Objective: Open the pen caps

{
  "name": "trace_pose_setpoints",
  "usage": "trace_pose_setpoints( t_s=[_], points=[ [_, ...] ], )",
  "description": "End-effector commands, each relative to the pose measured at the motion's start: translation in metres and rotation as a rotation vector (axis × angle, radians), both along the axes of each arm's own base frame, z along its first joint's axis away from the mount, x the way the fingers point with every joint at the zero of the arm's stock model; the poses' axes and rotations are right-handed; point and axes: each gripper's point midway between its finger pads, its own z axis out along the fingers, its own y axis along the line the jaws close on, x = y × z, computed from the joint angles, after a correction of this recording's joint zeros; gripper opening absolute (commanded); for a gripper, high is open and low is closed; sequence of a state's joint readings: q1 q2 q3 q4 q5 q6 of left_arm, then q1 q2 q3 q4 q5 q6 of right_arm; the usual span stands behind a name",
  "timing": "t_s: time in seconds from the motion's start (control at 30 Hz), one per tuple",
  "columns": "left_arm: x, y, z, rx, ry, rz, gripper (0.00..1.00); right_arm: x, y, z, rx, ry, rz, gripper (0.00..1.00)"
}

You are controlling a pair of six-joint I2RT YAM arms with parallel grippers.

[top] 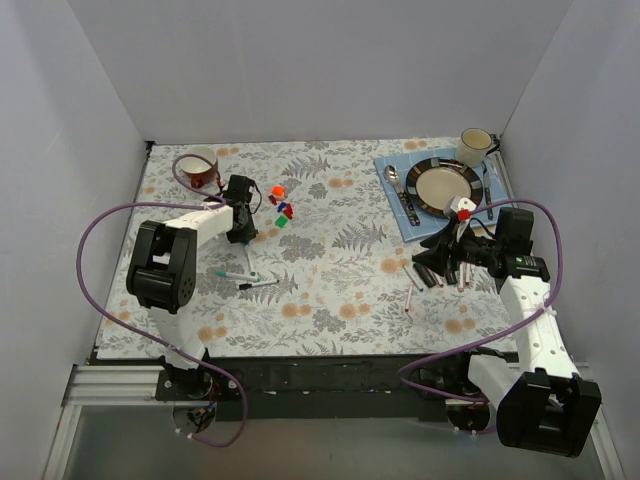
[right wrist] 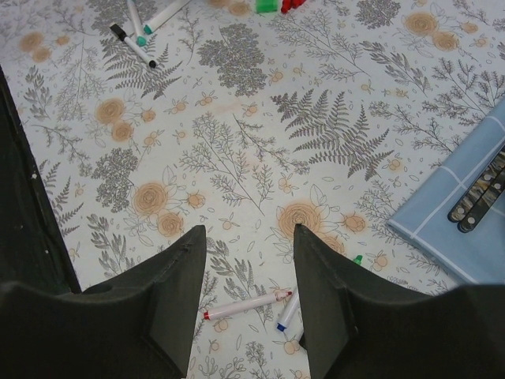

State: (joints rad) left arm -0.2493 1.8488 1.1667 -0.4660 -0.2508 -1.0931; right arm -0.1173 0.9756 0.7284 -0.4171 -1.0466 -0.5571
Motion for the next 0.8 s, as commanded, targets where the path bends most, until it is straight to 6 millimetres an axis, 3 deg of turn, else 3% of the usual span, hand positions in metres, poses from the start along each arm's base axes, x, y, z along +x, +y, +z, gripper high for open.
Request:
trace_pose_setpoints(
  t_s=[0.0,0.23,0.33,0.37,0.43,0.47,0.6,0.63,0.7,0.73,0.77],
  points=[
    [-0.004,-0.001,-0.007,-0.012,0.009,0.025,0.15,-0.002,0.003,0.009,0.008,-0.027,0.023,0.55],
    [0.008,-0.009,0.004,-0.072,-0.053,0.050,0.05,-0.004,0.003,0.010,0.007,-0.032,0.025,0.55],
    [0.017,-0.016,0.024,-0.120,-0.120,0.048,0.02,-0.004,0.003,0.009,0.007,-0.033,0.027,0.55],
    [0.023,-0.020,0.041,-0.145,-0.177,0.045,0.02,-0.004,0.003,0.009,0.007,-0.033,0.029,0.55],
    [0.025,-0.023,0.056,-0.179,-0.221,0.045,0.00,-0.005,0.004,0.008,0.009,-0.028,0.031,0.55],
    [0.027,-0.028,0.075,-0.215,-0.271,0.033,0.00,-0.006,0.005,0.008,0.014,-0.026,0.037,0.55],
    [0.020,-0.044,0.110,-0.331,-0.353,-0.006,0.00,-0.011,0.009,0.008,0.041,-0.019,0.070,0.55],
    [0.014,-0.048,0.109,-0.360,-0.349,-0.005,0.00,-0.012,0.010,0.008,0.049,-0.015,0.079,0.56],
    [0.007,-0.068,0.129,-0.477,-0.384,-0.066,0.00,-0.016,0.015,0.007,0.074,0.005,0.108,0.57],
    [-0.003,-0.074,0.124,-0.526,-0.370,-0.058,0.00,-0.019,0.019,0.005,0.084,0.018,0.128,0.60],
    [-0.004,-0.087,0.133,-0.572,-0.399,-0.086,0.00,-0.022,0.023,0.006,0.105,0.025,0.156,0.66]
  ],
)
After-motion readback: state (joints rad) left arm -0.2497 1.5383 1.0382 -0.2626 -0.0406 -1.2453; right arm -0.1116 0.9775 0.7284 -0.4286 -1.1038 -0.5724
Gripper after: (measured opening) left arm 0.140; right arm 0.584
